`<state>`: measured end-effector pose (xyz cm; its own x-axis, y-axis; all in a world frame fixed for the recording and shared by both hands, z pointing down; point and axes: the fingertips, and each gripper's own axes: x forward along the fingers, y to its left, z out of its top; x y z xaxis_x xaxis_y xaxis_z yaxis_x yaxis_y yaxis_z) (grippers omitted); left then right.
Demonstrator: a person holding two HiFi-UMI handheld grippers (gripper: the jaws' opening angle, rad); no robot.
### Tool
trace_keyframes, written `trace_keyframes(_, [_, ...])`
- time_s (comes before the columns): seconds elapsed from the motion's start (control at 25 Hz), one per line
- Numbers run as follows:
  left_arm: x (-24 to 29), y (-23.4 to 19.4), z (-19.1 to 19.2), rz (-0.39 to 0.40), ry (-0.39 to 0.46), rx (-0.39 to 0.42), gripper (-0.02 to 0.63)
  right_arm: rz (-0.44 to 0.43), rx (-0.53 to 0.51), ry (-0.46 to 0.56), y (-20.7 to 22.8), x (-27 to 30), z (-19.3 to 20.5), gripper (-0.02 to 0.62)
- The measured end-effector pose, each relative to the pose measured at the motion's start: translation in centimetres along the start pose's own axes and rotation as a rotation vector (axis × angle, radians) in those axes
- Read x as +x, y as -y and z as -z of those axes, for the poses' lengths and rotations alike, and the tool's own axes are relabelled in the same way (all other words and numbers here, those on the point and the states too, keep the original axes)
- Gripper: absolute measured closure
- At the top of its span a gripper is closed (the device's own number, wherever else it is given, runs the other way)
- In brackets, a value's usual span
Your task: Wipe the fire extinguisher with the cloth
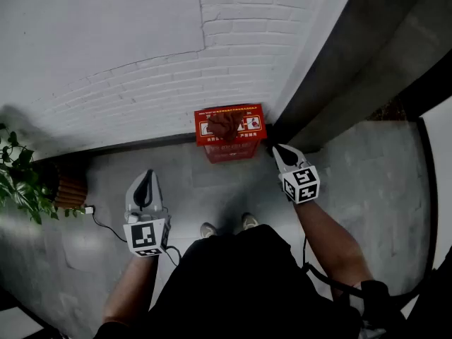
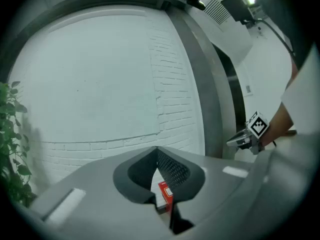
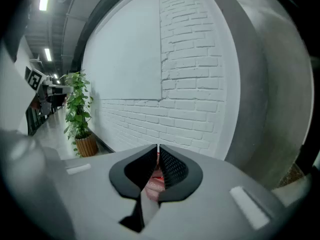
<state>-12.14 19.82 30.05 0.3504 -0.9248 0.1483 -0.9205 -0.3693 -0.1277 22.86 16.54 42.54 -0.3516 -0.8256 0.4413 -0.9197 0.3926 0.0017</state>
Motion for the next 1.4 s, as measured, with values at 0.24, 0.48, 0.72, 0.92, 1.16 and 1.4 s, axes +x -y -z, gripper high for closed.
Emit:
trace_keyframes(0.24, [2.2, -8.3, 1.5, -0.036, -0.036, -0.018, 0.606, 0.032, -0.004, 0.03, -2.3, 7.2, -3.4, 0.592])
trace_keyframes(0.48, [3.7, -11.5, 2.8, -0.092, -0.08, 0.021, 0.606, -0.015, -0.024, -0.129, -1.6, 17.1, 1.1, 0.554])
trace_keyframes(0.72, [3.2, -15.5, 2.1, -0.246, -0.157, 0.001, 0.606, -0.097, -0.037, -0.378, -1.4, 26.2, 7.9, 0.446])
trace_keyframes(0.92, [3.9, -17.4, 0.8, -0.317, -0.195, 0.02, 0.606, -0.157, -0.031, -0.513, -0.5, 30.9, 12.6, 0.344])
trace_keyframes(1.16, [5.5, -19.0, -0.1, -0.369, -0.254, 0.054, 0.606, -0.216, -0.044, -0.596, -0.8, 35.5, 14.4, 0.342])
trace_keyframes(1.4, [6.9, -20.6, -0.7, -0.419, -0.253, 0.042, 0.606, -0.253, -0.095, -0.686, -1.9, 36.9, 15.8, 0.36])
